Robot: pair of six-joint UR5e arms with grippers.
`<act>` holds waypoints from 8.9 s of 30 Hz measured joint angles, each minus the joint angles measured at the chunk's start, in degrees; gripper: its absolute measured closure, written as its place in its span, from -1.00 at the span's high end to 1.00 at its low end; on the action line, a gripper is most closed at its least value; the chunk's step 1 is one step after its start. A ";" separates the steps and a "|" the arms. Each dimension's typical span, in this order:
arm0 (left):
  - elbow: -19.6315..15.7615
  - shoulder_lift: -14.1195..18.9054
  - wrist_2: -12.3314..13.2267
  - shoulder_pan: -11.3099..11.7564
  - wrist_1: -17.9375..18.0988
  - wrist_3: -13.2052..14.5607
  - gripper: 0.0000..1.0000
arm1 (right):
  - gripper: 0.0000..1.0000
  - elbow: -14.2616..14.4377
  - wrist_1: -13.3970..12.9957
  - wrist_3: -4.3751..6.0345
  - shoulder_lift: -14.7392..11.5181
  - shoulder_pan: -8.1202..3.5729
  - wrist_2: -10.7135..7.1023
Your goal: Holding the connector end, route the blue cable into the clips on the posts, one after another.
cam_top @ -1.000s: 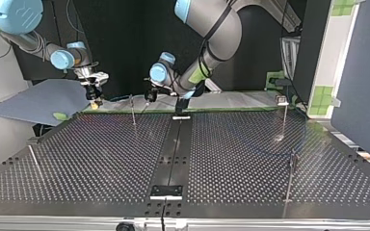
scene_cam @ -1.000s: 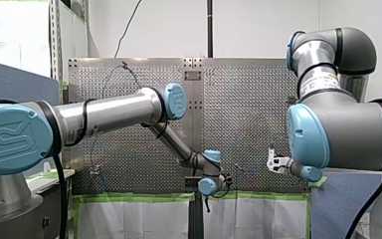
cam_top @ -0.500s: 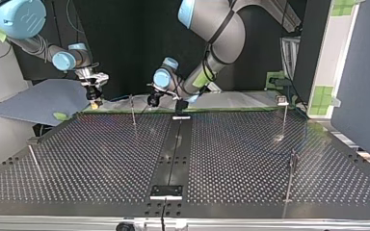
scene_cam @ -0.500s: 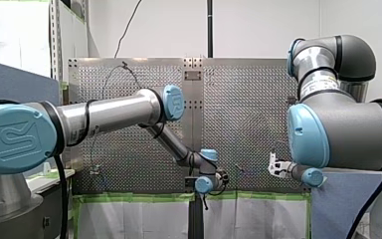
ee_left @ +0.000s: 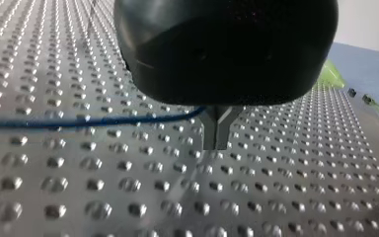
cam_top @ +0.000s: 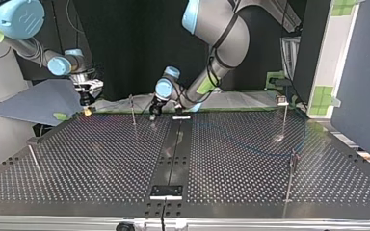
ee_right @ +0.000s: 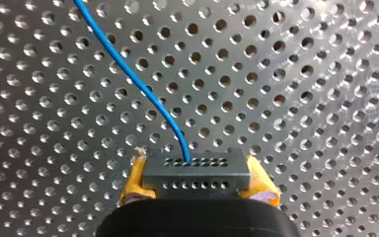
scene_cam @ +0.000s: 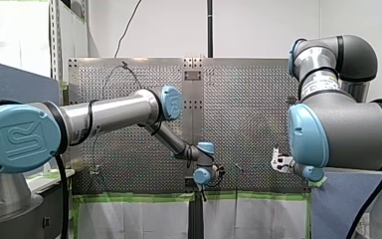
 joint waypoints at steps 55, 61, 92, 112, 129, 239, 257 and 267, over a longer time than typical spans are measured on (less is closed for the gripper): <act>0.07 2.96 0.06 1.23 -8.94 8.21 0.81 | -1.00 -8.42 5.33 0.02 3.78 0.37 -0.42; 0.05 2.96 -0.41 0.98 -12.00 11.28 1.00 | -1.00 -8.43 5.35 0.02 3.84 0.40 -0.42; -8.21 9.41 4.22 -5.15 -20.45 24.84 1.00 | -1.00 -8.41 5.48 0.37 4.02 0.41 -1.12; -11.52 10.05 3.72 -7.30 -15.52 19.66 1.00 | -1.00 -8.41 6.40 0.34 4.07 0.43 -1.13; -11.53 11.03 2.51 -8.74 -14.81 19.45 1.00 | -1.00 -8.41 6.48 0.37 4.11 0.24 -1.19; -49.14 47.90 -19.61 -10.48 -3.22 8.56 1.00 | -1.00 -3.60 11.25 -5.22 2.57 -0.46 -0.30; -59.15 57.89 -19.59 -9.35 -2.66 1.55 1.00 | -1.00 1.42 10.03 -5.25 -3.63 -0.97 2.36; -65.43 64.18 -18.88 -7.37 -0.14 -3.28 1.00 | -1.00 5.70 6.34 -2.71 -8.02 1.16 6.26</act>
